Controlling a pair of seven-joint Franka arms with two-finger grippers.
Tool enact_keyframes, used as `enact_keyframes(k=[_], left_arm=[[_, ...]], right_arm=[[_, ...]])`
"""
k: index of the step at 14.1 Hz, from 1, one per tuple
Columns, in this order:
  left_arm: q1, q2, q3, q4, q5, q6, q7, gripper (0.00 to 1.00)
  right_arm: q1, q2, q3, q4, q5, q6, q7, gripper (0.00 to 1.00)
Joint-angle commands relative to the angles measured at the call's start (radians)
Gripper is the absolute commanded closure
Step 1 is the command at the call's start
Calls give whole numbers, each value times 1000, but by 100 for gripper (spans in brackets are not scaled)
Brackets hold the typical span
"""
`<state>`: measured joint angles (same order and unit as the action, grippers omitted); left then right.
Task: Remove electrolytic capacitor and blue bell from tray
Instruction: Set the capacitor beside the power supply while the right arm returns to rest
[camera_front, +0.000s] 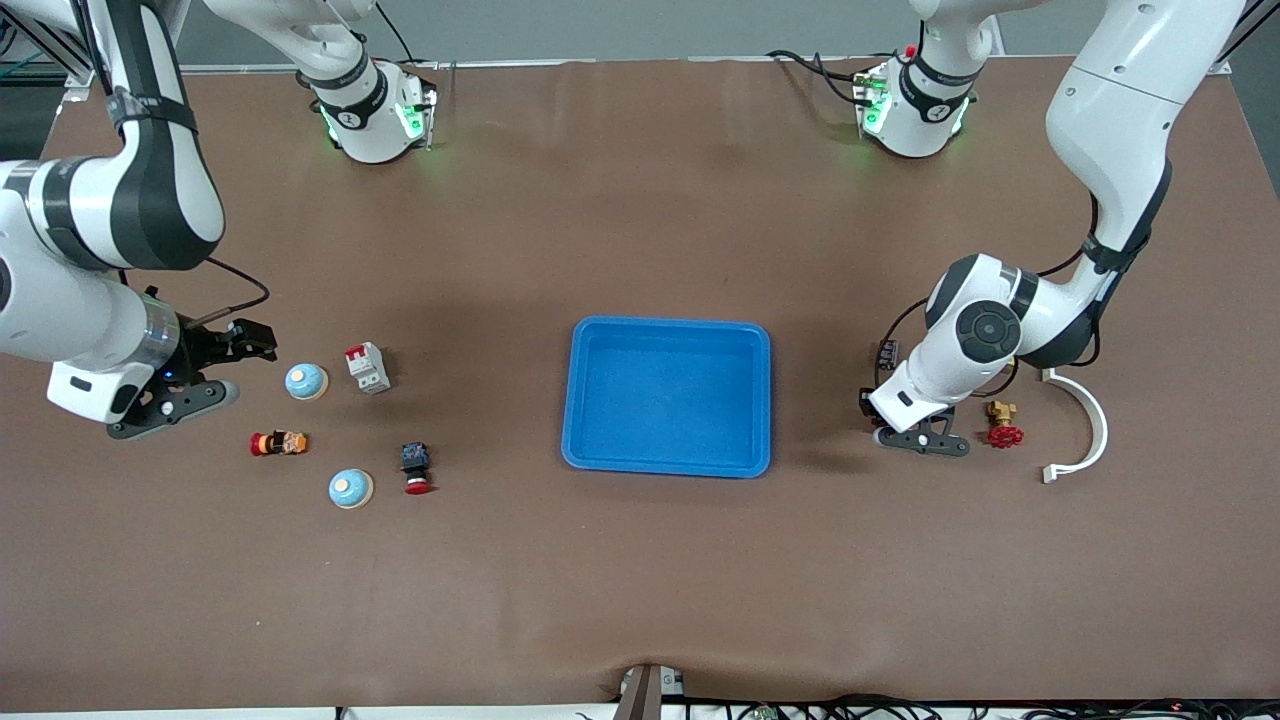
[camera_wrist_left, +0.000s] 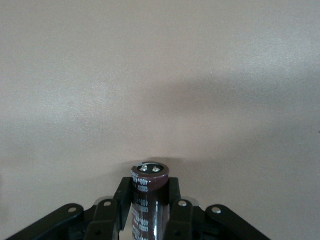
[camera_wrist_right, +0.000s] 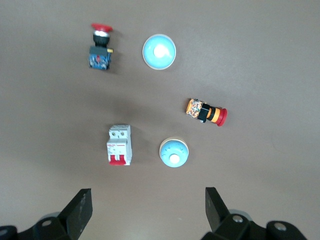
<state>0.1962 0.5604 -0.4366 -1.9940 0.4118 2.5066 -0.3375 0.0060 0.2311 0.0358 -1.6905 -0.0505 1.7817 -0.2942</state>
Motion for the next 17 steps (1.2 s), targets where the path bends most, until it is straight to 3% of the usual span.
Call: enact_keyframes(k=[1,4,8,12,17], left_arm=[[12,0,-4,-9,27,20,5,100],[15,6,-4,-8,56,21,-3,100],[28,10,-4,-8,71,26,-8,100],[28,16,-4,-8,71,34,-11,100],[28,22,-4,-6,71,41,-11,100]], right_arm=[[23,-65,-1,12,0,-68,116,0],[26,-137,2,34,0,-161,161,0],[13,-153,-11,187,1,-356,208,0],[-76,-240,-21,180,78,-381,208,0],[-106,-277,-24,180,75,-345,211,0]])
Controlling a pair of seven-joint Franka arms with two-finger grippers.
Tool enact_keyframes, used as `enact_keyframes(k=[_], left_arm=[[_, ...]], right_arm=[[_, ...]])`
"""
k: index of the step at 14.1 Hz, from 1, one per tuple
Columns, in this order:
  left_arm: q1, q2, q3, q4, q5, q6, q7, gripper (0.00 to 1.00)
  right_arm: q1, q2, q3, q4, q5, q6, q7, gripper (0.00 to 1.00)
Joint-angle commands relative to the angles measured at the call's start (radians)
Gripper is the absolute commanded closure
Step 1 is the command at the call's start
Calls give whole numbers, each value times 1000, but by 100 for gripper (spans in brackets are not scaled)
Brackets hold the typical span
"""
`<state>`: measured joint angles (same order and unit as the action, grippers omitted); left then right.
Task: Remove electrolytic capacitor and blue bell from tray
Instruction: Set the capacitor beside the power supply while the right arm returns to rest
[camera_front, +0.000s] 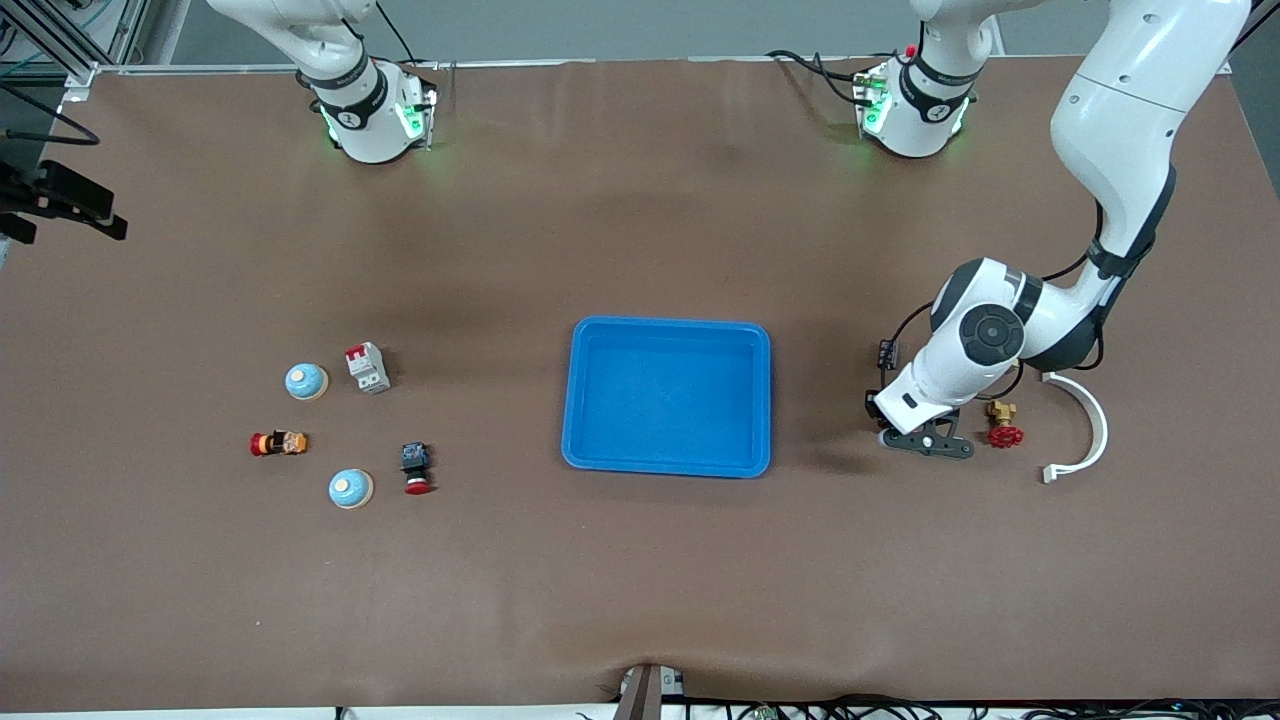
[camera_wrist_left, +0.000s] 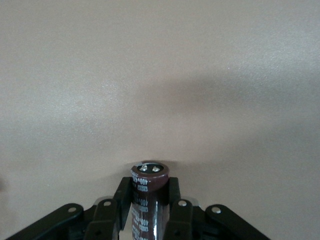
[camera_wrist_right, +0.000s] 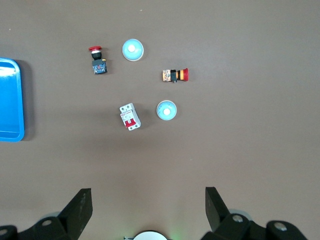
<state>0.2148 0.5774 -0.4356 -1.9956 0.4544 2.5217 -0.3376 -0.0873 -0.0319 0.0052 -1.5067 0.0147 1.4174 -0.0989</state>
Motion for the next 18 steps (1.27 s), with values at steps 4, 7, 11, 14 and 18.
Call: enact_keyframes(k=[4,7,11,14,18], left_arm=[[8,6,-5,-5,29,25,-14,100],[6,7,-5,-3,29,26,-37,68],[3,7,-5,-3,29,26,-43,31],[2,7,-5,-3,29,26,-44,0],[2,7,-5,-3,32,26,-50,0]], right_arm=[[-11,-11,10,5,-7,49,97,0],[-14,-8,9,-1,-28,54,100,0],[-15,-5,9,3,-29,45,104,0],[-15,-5,9,0,-27,44,102,0],[-14,-3,10,0,-27,44,102,0]])
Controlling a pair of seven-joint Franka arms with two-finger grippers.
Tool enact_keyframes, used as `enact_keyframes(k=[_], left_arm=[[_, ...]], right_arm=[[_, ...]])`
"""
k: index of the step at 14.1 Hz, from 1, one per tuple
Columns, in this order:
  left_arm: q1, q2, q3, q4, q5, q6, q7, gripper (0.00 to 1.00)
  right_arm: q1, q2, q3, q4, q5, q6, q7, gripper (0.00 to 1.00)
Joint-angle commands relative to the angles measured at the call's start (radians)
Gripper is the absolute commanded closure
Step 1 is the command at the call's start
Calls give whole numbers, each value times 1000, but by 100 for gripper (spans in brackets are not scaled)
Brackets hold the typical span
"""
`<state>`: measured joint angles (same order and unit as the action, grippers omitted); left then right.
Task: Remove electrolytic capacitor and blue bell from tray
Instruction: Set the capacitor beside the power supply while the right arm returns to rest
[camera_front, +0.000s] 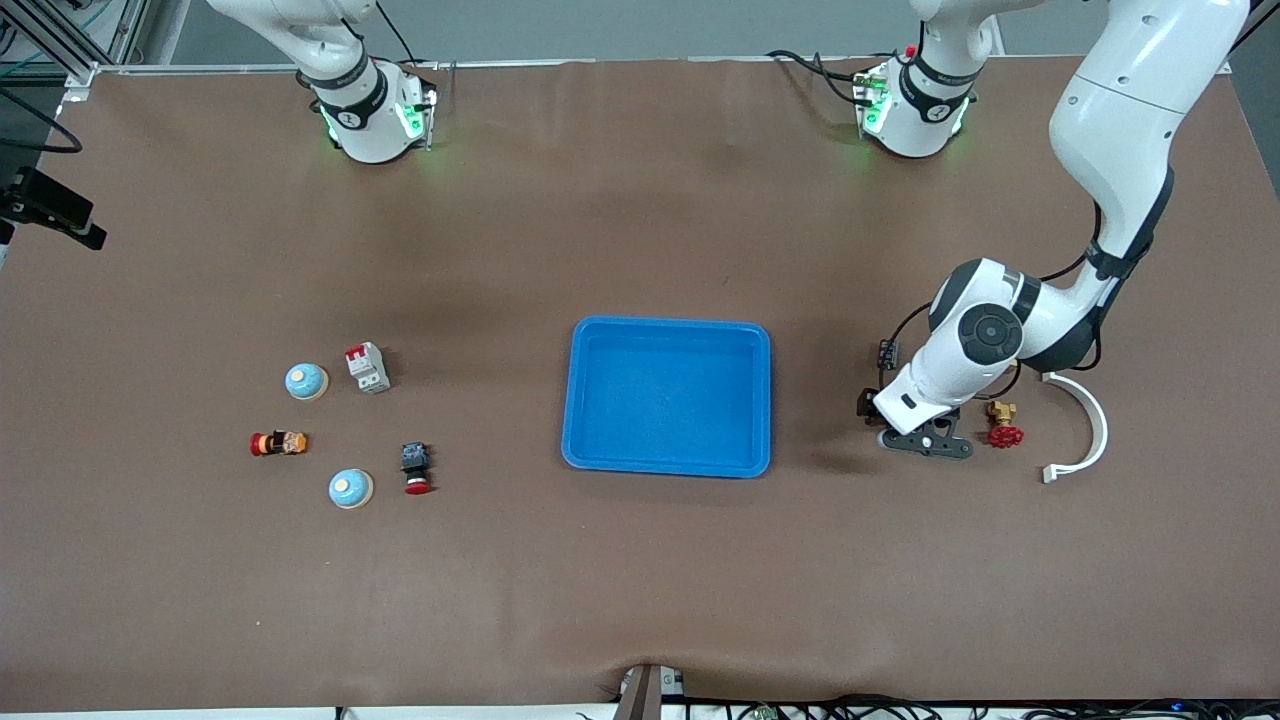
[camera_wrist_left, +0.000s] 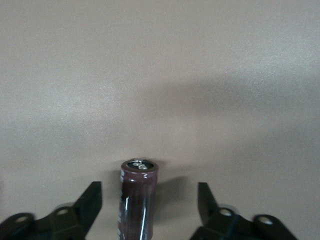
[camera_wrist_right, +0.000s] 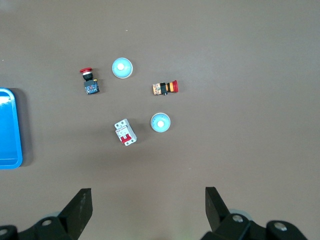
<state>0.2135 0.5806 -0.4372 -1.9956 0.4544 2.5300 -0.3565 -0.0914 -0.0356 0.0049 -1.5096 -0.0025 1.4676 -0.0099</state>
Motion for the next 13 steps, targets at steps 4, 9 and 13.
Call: enact_keyframes(k=[4,9,13], left_arm=[[7,-8,-5,1,33,7,-58,0],[10,-15,-5,73,33,-87,-53,0],[47,1,-6,196,18,-172,-29,0]], right_arm=[[-8,2,10,3,-10,3,15,0],[-8,3,12,5,-8,4,15,0],[-8,3,12,6,-8,2,15,0]])
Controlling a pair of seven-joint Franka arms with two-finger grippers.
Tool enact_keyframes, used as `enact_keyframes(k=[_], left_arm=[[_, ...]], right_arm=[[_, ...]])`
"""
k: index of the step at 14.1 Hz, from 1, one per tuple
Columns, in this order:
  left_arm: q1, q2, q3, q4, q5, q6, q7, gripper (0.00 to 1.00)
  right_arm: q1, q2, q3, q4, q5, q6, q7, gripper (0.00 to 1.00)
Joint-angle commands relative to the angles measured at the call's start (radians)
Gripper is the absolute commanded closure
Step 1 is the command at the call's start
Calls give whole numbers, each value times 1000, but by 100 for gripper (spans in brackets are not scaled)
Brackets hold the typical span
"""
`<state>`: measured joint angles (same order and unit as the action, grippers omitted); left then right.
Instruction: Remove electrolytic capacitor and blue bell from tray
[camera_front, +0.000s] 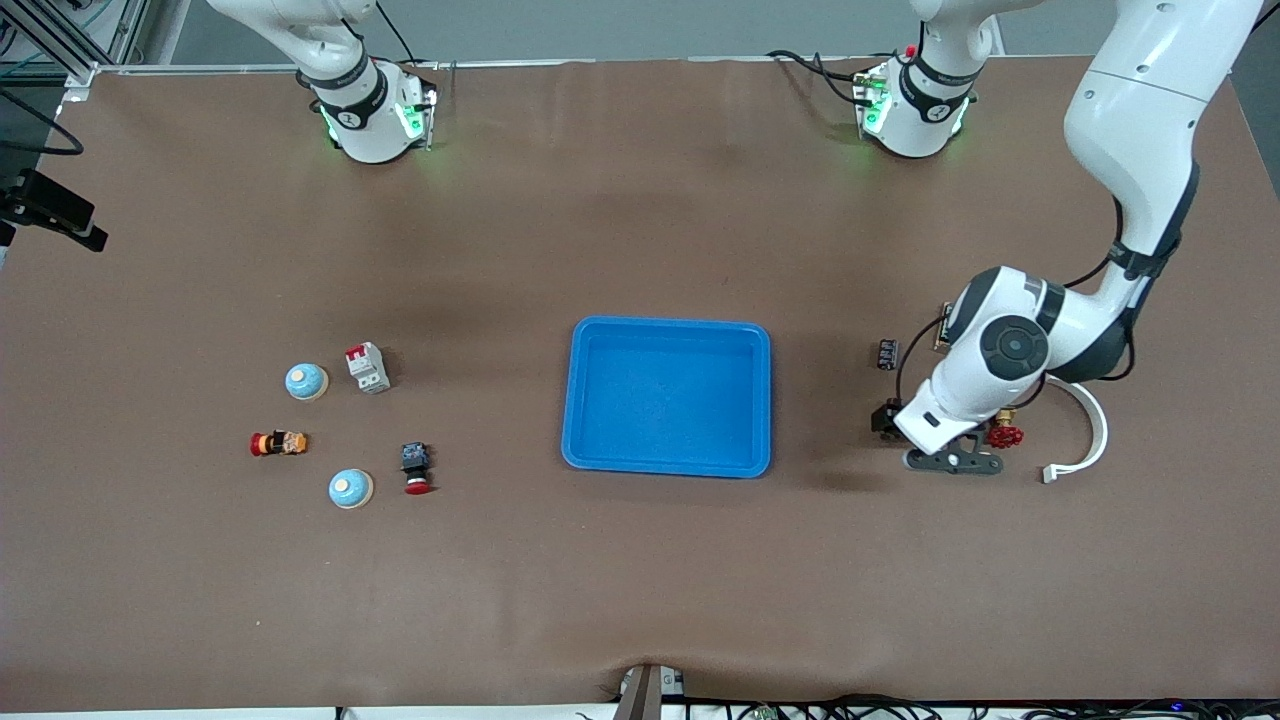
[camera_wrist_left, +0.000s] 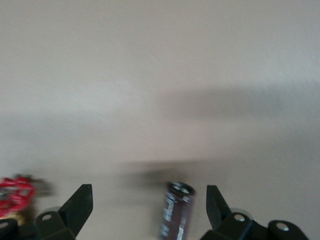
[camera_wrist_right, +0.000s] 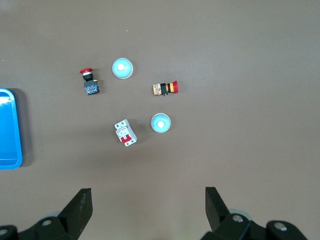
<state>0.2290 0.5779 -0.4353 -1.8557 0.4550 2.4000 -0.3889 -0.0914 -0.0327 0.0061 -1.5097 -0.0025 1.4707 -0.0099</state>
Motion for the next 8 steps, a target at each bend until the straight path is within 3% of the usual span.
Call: enact_keyframes(k=[1,8], left_arm=[[41,5,-8,73,16,-45,19,0],[76,117,0,312,-12,-148,176,0]], right_arm=[[-8,0,11,6,-7,0,15,0],[-4,2,11,6,-1,2,15,0]])
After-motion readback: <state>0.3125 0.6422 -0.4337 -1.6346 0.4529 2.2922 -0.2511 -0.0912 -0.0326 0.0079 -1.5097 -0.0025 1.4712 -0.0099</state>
